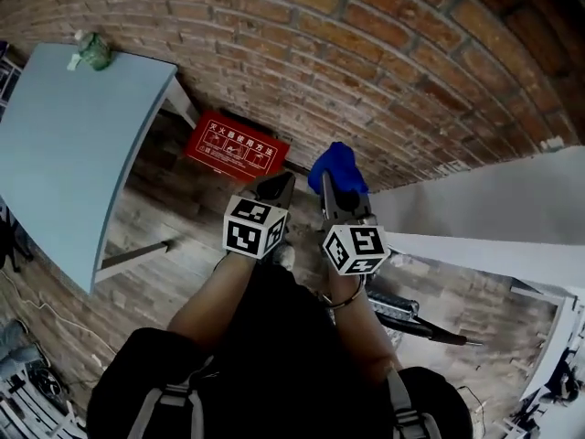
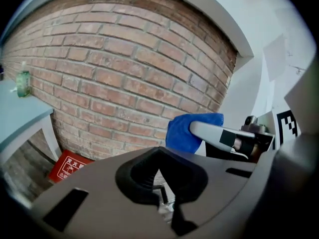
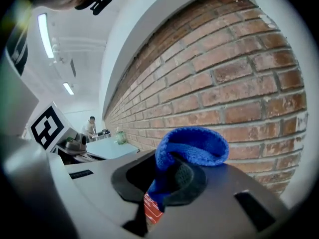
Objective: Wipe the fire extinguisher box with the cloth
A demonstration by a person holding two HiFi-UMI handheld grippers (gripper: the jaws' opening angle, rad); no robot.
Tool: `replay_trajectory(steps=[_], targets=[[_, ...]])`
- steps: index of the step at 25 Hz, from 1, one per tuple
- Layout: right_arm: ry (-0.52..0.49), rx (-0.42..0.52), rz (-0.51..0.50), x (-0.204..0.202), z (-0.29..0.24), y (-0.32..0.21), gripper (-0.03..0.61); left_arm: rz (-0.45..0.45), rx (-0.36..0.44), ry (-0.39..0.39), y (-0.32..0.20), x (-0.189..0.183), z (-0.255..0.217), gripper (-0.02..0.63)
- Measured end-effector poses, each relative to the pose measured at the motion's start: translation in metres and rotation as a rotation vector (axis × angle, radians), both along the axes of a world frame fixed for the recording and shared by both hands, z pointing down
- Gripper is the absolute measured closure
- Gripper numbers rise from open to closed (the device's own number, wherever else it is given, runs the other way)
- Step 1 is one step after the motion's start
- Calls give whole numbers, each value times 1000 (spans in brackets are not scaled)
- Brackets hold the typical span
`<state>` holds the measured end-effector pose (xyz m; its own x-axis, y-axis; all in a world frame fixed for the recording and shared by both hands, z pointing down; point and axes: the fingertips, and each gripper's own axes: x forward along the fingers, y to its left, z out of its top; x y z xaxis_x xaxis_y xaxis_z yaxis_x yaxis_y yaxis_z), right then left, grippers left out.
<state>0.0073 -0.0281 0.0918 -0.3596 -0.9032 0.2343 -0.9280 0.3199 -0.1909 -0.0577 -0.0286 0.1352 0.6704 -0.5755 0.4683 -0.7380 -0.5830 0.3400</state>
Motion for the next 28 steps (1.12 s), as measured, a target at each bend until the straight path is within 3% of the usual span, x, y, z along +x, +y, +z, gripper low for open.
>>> replay_trajectory(steps=[4,11,22,25,28], targets=[[0,62,24,6,-44,2,536,37,97,1,-7,6,-55,620],[-23,139,38,7,-105,1,535,101,186,18,-2,15,-123,618],[-31,197,3,2,-154,-37,537,113,289,51,-43,25,-180,620],[15,193,18,7,-157,-46,537,111,297,54,-51,27,-187,620],[-4,185,16,8,-160,-53,537,112,294,61,-56,30,-190,620]])
